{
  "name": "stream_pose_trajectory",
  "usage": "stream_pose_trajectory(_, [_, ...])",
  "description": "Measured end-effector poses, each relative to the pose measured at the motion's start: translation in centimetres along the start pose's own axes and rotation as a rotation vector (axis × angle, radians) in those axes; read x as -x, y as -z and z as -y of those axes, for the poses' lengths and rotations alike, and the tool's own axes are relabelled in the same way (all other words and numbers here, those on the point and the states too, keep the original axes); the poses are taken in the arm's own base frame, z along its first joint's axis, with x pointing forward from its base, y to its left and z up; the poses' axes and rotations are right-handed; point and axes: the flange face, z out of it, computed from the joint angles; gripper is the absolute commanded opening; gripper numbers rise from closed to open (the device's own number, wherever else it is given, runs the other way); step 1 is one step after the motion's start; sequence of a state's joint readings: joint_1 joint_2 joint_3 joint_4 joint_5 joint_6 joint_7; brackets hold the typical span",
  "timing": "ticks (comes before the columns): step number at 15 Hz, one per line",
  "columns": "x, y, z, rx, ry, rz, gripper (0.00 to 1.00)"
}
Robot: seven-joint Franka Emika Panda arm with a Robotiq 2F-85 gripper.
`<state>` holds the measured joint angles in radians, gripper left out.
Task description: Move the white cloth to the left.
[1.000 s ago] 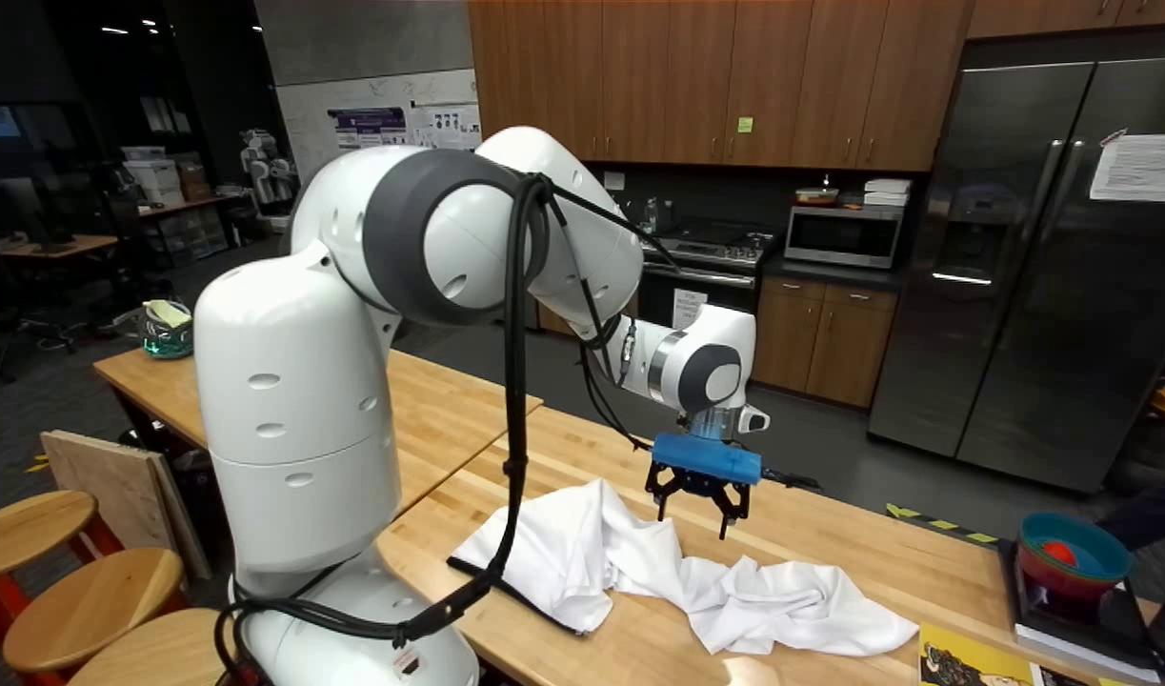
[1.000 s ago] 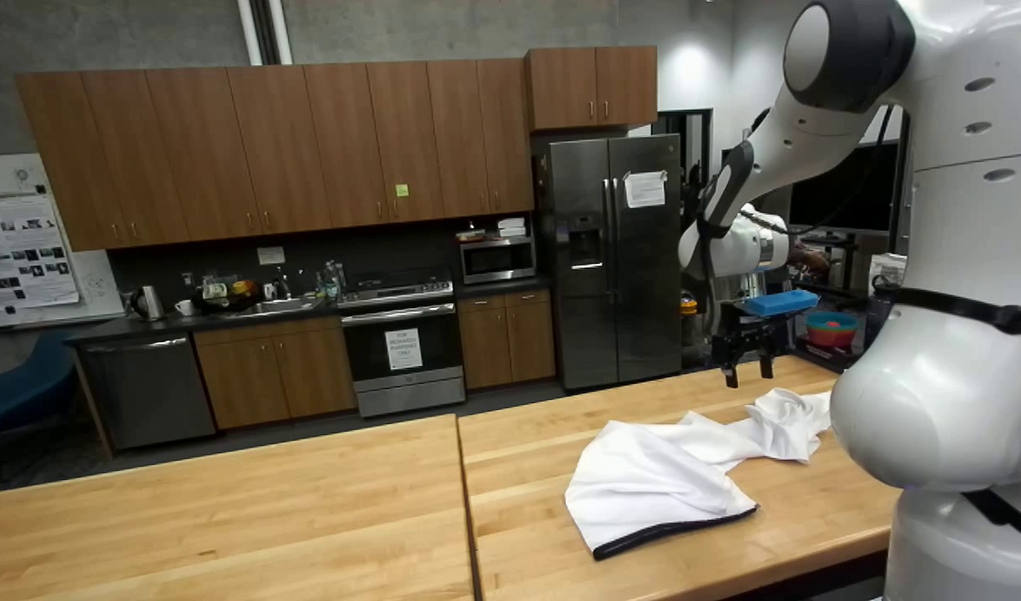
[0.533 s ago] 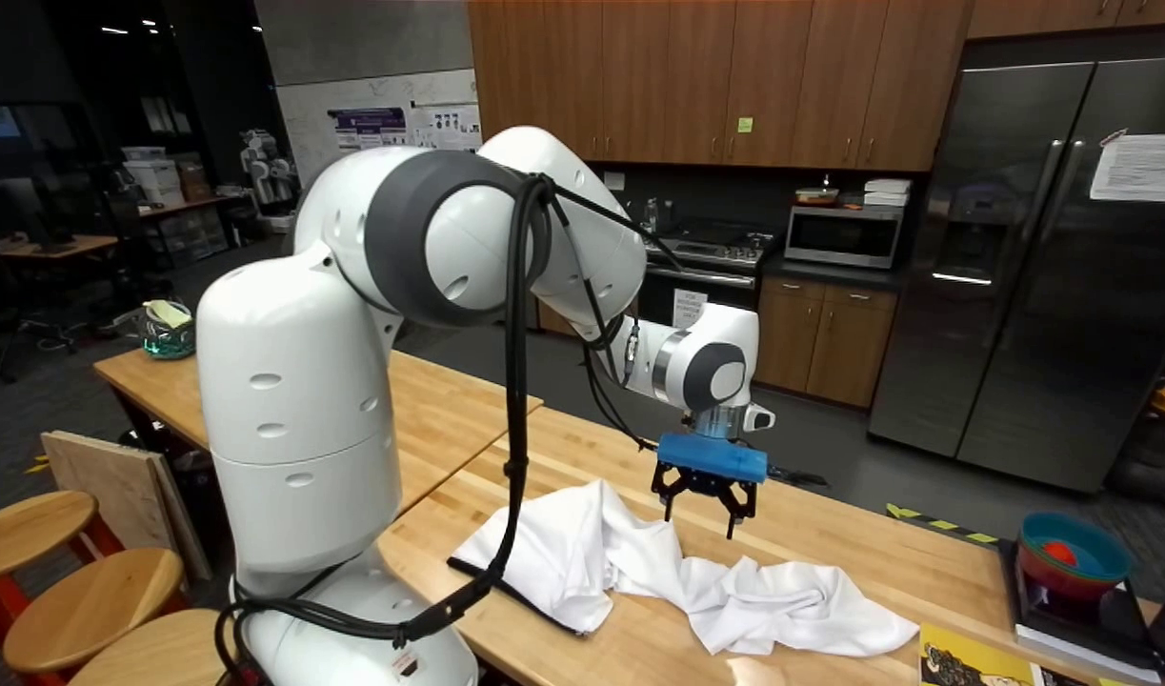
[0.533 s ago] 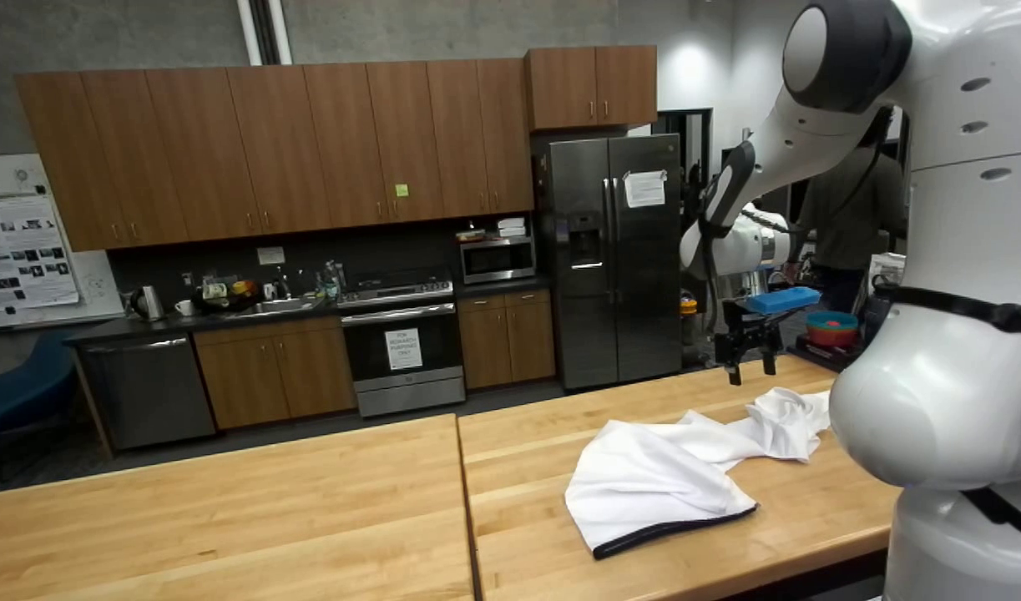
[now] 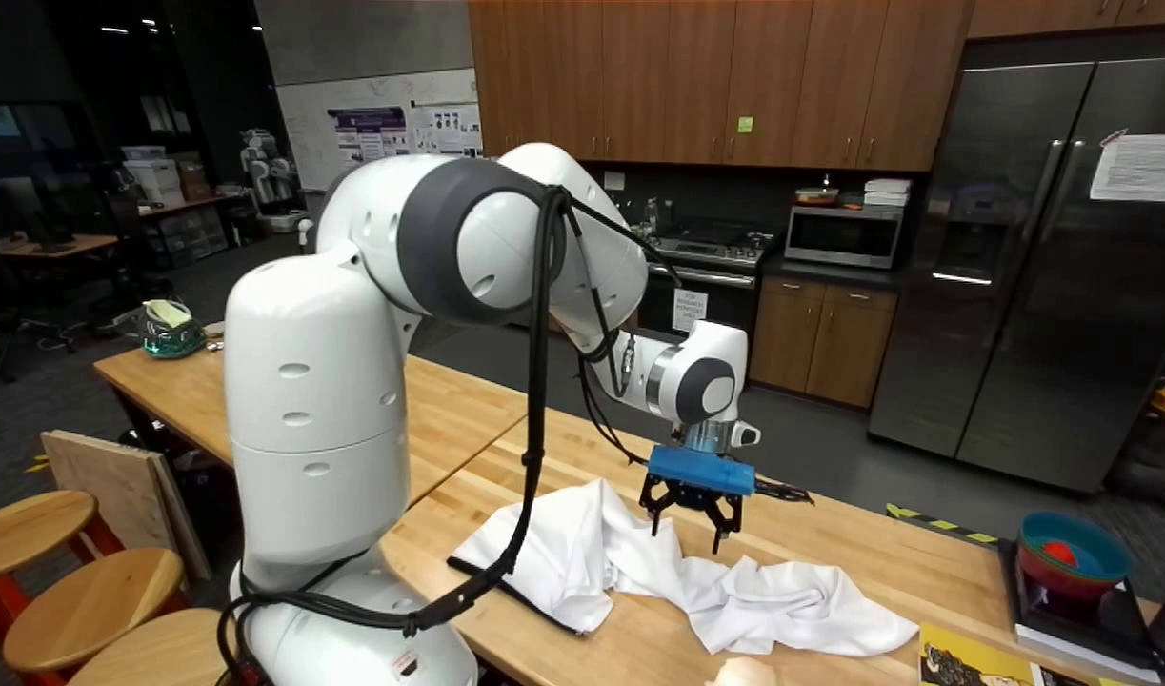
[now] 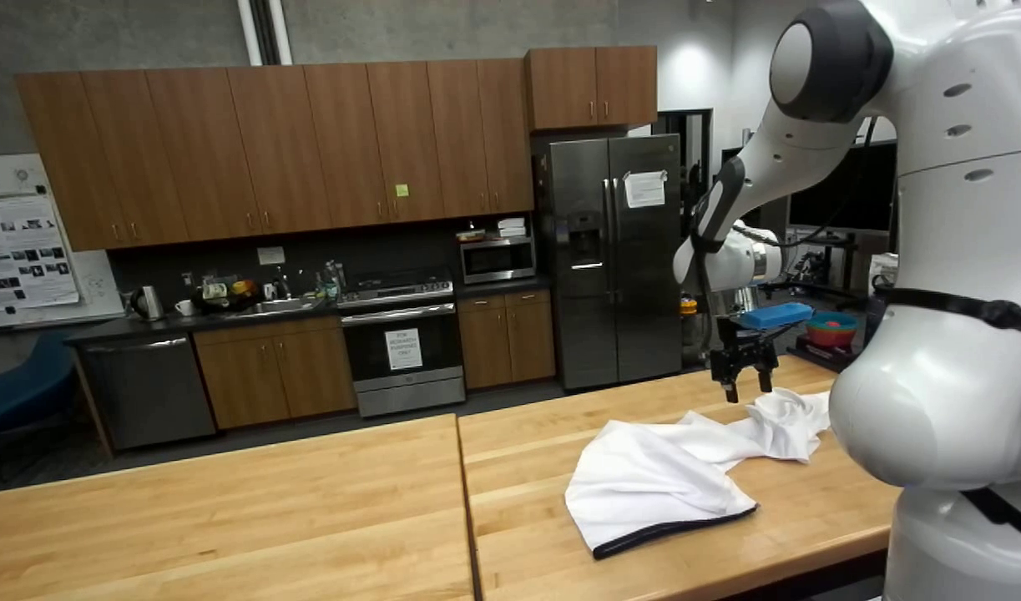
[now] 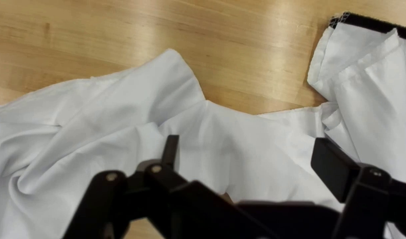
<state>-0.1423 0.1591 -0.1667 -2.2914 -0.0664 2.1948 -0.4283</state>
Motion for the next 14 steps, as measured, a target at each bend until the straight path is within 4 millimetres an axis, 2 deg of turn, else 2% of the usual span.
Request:
stream_pose_trajectory(4, [-0.3, -3.6, -0.2, -0.025, -0.001, 0.068, 1.00])
stream_pose_trajectory(7, [-0.3, -5.6, -0.5, -0.039, -0.005, 0.104, 1.00])
stream_pose_trajectory(14, [-1.2, -7.4, -0.5, -0.049, 0.001, 0.133, 1.00])
